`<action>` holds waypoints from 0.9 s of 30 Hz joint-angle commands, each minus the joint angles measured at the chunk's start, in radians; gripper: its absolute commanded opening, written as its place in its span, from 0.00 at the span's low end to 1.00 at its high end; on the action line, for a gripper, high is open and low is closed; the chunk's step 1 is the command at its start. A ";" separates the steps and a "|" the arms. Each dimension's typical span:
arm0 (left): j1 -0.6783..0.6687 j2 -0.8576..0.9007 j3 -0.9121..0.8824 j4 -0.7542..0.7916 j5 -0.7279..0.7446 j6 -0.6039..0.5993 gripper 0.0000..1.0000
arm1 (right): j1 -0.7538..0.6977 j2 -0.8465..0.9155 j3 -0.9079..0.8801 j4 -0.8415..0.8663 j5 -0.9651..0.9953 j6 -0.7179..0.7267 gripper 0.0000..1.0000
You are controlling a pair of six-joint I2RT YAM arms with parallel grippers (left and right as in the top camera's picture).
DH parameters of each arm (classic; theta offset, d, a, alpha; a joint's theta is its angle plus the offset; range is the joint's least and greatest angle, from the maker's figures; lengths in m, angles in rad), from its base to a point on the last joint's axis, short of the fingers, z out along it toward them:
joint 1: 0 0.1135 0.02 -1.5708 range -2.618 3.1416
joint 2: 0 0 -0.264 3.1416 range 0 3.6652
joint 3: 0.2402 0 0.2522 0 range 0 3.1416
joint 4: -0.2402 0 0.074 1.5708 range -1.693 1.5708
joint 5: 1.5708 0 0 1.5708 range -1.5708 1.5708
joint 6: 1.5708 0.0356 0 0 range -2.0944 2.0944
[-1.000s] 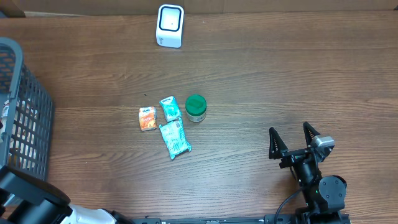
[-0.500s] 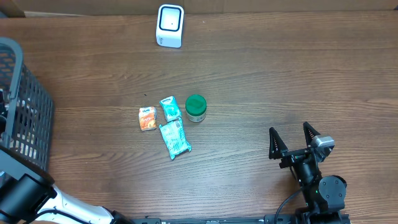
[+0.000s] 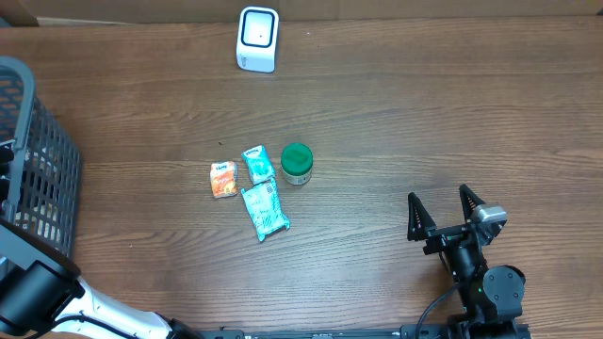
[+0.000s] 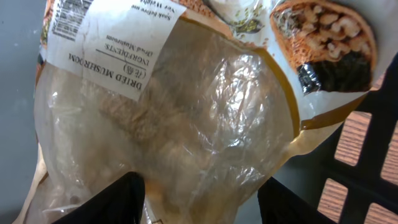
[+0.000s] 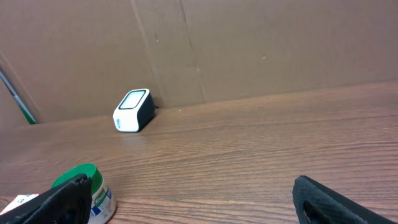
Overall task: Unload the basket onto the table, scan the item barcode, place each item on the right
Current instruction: 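Lift the clear snack bag out and set it left of the packs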
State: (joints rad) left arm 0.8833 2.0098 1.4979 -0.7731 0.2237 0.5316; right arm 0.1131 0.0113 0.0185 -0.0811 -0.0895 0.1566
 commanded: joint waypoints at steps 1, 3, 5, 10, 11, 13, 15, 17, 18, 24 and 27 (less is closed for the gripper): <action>-0.003 0.031 -0.020 -0.011 -0.018 0.004 0.61 | 0.005 -0.006 -0.010 0.004 0.006 -0.004 1.00; -0.003 0.031 -0.045 -0.001 -0.018 0.004 0.61 | 0.005 -0.006 -0.010 0.004 0.006 -0.004 1.00; -0.003 0.031 -0.056 0.003 -0.022 0.004 0.42 | 0.005 -0.006 -0.010 0.004 0.006 -0.004 1.00; -0.003 0.031 -0.055 0.011 -0.022 0.004 0.04 | 0.005 -0.006 -0.010 0.004 0.006 -0.004 1.00; -0.003 0.031 -0.055 0.014 -0.022 0.004 0.04 | 0.005 -0.006 -0.010 0.004 0.006 -0.004 1.00; -0.003 0.030 -0.054 0.014 -0.022 0.003 0.04 | 0.005 -0.006 -0.010 0.004 0.006 -0.004 1.00; -0.003 0.028 -0.046 0.010 -0.023 -0.006 0.04 | 0.005 -0.006 -0.010 0.004 0.006 -0.004 1.00; -0.003 0.012 -0.023 0.001 -0.024 -0.047 0.04 | 0.005 -0.006 -0.010 0.004 0.006 -0.004 1.00; -0.003 -0.012 0.006 -0.015 -0.024 -0.069 0.04 | 0.005 -0.006 -0.010 0.004 0.006 -0.004 1.00; -0.003 -0.185 0.153 -0.040 -0.025 -0.161 0.04 | 0.005 -0.006 -0.010 0.004 0.006 -0.004 1.00; -0.003 -0.301 0.215 -0.023 -0.026 -0.219 0.04 | 0.005 -0.006 -0.010 0.004 0.006 -0.004 1.00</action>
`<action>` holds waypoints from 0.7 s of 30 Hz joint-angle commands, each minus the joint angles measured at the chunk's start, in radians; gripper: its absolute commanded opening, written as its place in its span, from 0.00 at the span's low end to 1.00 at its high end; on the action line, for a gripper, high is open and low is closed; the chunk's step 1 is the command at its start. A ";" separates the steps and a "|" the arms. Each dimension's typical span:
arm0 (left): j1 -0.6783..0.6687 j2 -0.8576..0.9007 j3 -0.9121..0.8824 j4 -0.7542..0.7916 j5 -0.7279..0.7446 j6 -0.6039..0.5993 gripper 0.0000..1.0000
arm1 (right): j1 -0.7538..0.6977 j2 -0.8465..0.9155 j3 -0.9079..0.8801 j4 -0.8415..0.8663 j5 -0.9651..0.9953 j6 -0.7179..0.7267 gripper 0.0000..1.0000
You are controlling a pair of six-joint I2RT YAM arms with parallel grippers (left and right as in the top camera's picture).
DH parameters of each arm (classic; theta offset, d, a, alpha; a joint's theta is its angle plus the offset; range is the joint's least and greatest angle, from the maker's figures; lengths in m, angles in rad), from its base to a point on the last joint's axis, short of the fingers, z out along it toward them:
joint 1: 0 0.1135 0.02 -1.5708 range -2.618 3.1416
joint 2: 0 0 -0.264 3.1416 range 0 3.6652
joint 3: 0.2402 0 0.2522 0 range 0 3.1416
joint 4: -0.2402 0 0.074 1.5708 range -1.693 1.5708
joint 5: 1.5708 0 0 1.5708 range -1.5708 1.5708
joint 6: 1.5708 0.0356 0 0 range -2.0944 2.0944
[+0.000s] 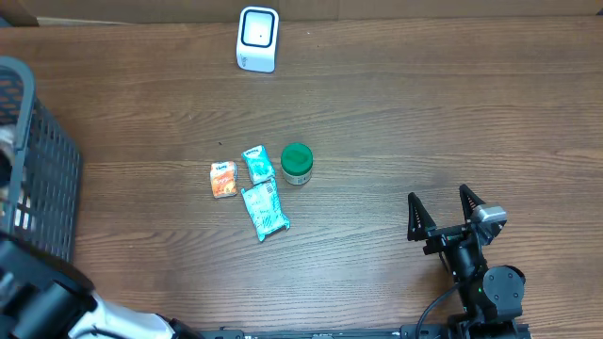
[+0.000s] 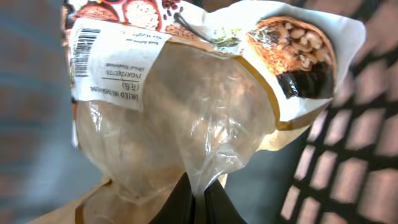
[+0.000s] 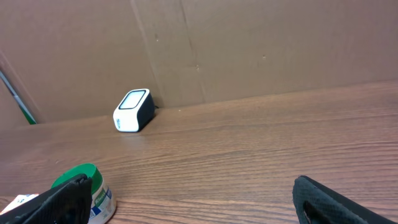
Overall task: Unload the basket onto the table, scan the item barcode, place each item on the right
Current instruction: 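Lift the clear snack bag out and set it left of the packs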
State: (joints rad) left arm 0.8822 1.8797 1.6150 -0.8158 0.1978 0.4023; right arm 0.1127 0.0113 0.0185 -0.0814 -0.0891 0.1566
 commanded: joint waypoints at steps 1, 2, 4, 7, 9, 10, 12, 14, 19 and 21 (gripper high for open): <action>-0.002 -0.201 0.106 0.028 0.000 -0.103 0.04 | 0.005 -0.006 -0.010 0.005 0.006 -0.004 1.00; -0.002 -0.235 0.108 0.040 0.000 -0.122 0.04 | 0.005 -0.006 -0.010 0.005 0.006 -0.004 1.00; -0.002 -0.298 0.108 0.059 -0.001 -0.216 0.04 | 0.005 -0.006 -0.010 0.005 0.006 -0.004 1.00; -0.012 -0.371 0.108 0.073 0.006 -0.300 0.04 | 0.005 -0.006 -0.010 0.005 0.006 -0.004 1.00; -0.037 -0.409 0.108 0.074 0.011 -0.330 0.04 | 0.005 -0.006 -0.010 0.005 0.006 -0.004 1.00; -0.053 -0.424 0.108 0.076 0.011 -0.341 0.04 | 0.005 -0.006 -0.010 0.005 0.006 -0.004 1.00; -0.136 -0.469 0.108 0.076 0.014 -0.354 0.04 | 0.005 -0.006 -0.010 0.005 0.006 -0.004 1.00; -0.226 -0.508 0.108 0.061 0.013 -0.354 0.04 | 0.005 -0.006 -0.010 0.005 0.006 -0.004 1.00; -0.551 -0.586 0.108 -0.063 0.009 -0.354 0.04 | 0.005 -0.006 -0.010 0.005 0.006 -0.004 1.00; -0.670 -0.583 0.106 -0.130 0.009 -0.361 0.04 | 0.005 -0.006 -0.010 0.005 0.006 -0.004 1.00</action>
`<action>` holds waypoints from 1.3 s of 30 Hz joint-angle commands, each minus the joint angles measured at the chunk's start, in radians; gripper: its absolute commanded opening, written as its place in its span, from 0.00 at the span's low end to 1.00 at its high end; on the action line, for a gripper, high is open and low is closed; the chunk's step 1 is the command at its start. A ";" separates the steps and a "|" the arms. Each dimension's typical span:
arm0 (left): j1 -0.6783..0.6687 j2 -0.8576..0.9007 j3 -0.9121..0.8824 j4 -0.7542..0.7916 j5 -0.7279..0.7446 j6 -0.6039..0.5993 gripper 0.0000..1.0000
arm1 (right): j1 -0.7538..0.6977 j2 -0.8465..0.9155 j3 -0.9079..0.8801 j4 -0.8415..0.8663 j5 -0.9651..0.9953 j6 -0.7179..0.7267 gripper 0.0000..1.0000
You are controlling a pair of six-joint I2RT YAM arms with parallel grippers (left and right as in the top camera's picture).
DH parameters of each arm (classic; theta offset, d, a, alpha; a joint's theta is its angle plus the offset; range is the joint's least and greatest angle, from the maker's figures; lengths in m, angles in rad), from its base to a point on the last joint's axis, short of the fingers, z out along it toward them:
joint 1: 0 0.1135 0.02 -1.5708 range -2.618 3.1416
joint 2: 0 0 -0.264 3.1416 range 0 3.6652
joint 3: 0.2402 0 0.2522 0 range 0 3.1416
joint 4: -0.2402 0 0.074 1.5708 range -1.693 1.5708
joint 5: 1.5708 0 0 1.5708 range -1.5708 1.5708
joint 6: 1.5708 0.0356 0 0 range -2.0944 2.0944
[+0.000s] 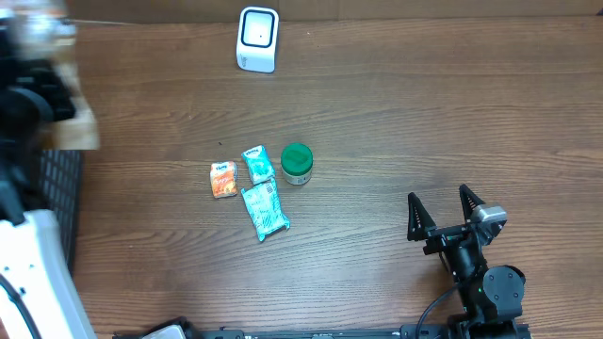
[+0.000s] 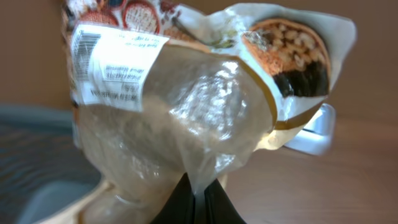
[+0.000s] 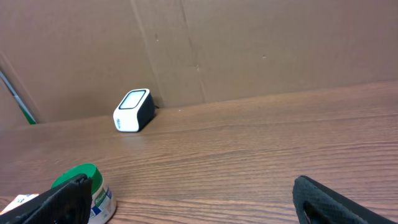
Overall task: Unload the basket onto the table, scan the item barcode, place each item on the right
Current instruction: 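Lift the clear snack bag out and set it left of the packs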
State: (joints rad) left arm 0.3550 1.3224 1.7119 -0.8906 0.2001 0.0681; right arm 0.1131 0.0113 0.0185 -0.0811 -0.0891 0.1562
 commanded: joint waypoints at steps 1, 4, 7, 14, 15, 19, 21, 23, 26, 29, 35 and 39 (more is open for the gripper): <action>-0.225 -0.014 0.007 -0.101 0.002 -0.029 0.04 | 0.005 -0.006 -0.010 0.004 0.006 -0.004 1.00; -0.380 0.026 -0.010 -0.182 -0.025 -0.044 0.04 | 0.005 -0.006 -0.010 0.004 0.006 -0.004 1.00; -0.521 0.093 -0.054 -0.213 -0.084 -0.095 0.04 | 0.005 -0.006 -0.010 0.004 0.006 -0.004 1.00; -0.615 0.219 -0.204 -0.203 -0.318 -0.349 0.04 | 0.005 -0.006 -0.010 0.004 0.006 -0.004 1.00; -0.603 0.243 -0.245 -0.195 -0.365 -0.409 0.04 | 0.005 -0.006 -0.010 0.004 0.006 -0.004 1.00; -0.560 0.269 -0.369 -0.122 -0.376 -0.421 0.04 | 0.005 -0.006 -0.010 0.004 0.006 -0.004 1.00; -0.530 0.270 -0.430 -0.074 -0.375 -0.420 0.04 | 0.005 -0.006 -0.010 0.004 0.006 -0.004 1.00; -0.490 0.270 -0.494 -0.019 -0.375 -0.420 0.04 | 0.005 -0.006 -0.010 0.004 0.006 -0.004 1.00; -0.425 0.271 -0.574 0.058 -0.366 -0.387 0.04 | 0.005 -0.006 -0.010 0.004 0.006 -0.004 1.00; -0.389 0.271 -0.632 0.114 -0.330 -0.337 0.04 | 0.005 -0.006 -0.010 0.004 0.006 -0.004 1.00; -0.386 0.271 -0.645 0.114 -0.323 -0.337 0.83 | 0.005 -0.006 -0.010 0.004 0.006 -0.004 1.00; -0.386 0.270 -0.608 0.112 -0.201 -0.305 0.85 | 0.005 -0.006 -0.010 0.004 0.006 -0.004 1.00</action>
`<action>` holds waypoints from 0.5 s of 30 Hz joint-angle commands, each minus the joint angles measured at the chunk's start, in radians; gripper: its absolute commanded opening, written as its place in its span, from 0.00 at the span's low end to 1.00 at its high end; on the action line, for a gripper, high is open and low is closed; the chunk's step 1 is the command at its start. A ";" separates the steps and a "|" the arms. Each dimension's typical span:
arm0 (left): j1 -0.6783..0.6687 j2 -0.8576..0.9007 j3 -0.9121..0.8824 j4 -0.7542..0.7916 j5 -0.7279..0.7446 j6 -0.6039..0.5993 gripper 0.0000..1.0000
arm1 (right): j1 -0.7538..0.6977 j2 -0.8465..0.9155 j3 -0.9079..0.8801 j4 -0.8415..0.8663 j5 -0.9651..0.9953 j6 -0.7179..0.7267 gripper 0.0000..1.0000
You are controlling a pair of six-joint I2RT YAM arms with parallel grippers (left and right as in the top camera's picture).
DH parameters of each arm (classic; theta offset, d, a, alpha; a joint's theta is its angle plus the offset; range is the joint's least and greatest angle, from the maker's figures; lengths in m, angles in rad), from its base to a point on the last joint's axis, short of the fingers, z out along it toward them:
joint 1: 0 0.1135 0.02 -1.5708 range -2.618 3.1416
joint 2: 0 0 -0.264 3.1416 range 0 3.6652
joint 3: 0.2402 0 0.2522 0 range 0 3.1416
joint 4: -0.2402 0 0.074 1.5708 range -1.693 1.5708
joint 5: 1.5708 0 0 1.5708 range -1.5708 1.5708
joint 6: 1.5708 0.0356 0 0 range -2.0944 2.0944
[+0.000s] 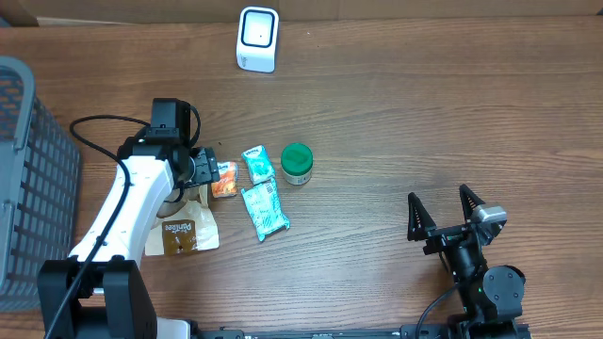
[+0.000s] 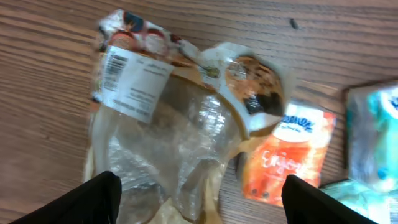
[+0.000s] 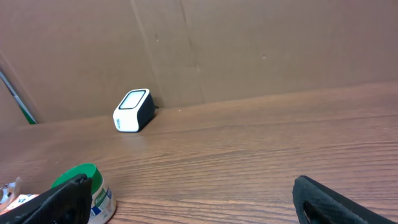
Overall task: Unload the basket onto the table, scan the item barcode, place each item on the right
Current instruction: 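Lift the clear snack bag out and set it left of the packs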
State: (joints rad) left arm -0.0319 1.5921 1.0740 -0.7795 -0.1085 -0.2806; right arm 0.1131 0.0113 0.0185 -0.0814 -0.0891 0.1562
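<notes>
A clear bag of dried mushrooms with a brown printed top lies flat on the wooden table, white barcode label facing up. In the overhead view the bag sits left of the small packets. My left gripper hangs open just above it, fingers wide apart and holding nothing. The white scanner stands at the table's far edge, also seen in the right wrist view as the scanner. My right gripper rests open at the front right, far from everything.
An orange tissue packet lies right beside the bag, with two teal packets and a green-lidded jar further right. A dark mesh basket stands at the left edge.
My left gripper was shut on the bag, holding it up near the basket at the far left. Now the bag lies on the table beside the orange packet and the gripper is open.
My left gripper stood open around the bag inside the basket, then shut on its clear plastic there. It then held the bag up outside the basket. Now the bag rests on the table, released. The right arm has not moved.
</notes>
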 commanded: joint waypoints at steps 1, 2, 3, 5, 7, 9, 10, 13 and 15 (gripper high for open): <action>0.001 0.000 0.047 -0.003 0.136 0.054 0.87 | 0.005 -0.006 -0.010 0.005 0.006 -0.004 1.00; 0.001 -0.002 0.072 -0.014 0.167 0.066 0.88 | 0.005 -0.006 -0.010 0.005 0.006 -0.004 1.00; 0.001 -0.003 0.095 -0.029 0.185 0.074 0.89 | 0.005 -0.006 -0.010 0.005 0.006 -0.004 1.00; 0.001 -0.004 0.158 -0.083 0.198 0.075 0.90 | 0.005 -0.006 -0.010 0.005 0.006 -0.004 1.00; 0.001 -0.004 0.229 -0.149 0.208 0.076 0.91 | 0.005 -0.006 -0.010 0.005 0.006 -0.004 1.00; 0.001 -0.005 0.311 -0.228 0.207 0.076 0.91 | 0.005 -0.006 -0.010 0.005 0.006 -0.004 1.00; 0.001 -0.005 0.365 -0.276 0.207 0.082 0.91 | 0.005 -0.006 -0.010 0.005 0.006 -0.004 1.00; 0.001 -0.005 0.546 -0.421 0.214 0.102 0.93 | 0.005 -0.006 -0.010 0.005 0.006 -0.004 1.00; 0.001 -0.005 0.693 -0.521 0.214 0.102 1.00 | 0.005 -0.006 -0.010 0.005 0.006 -0.004 1.00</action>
State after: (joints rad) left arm -0.0319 1.5932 1.6020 -1.2194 0.0864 -0.2020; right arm 0.1127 0.0113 0.0185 -0.0807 -0.0891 0.1566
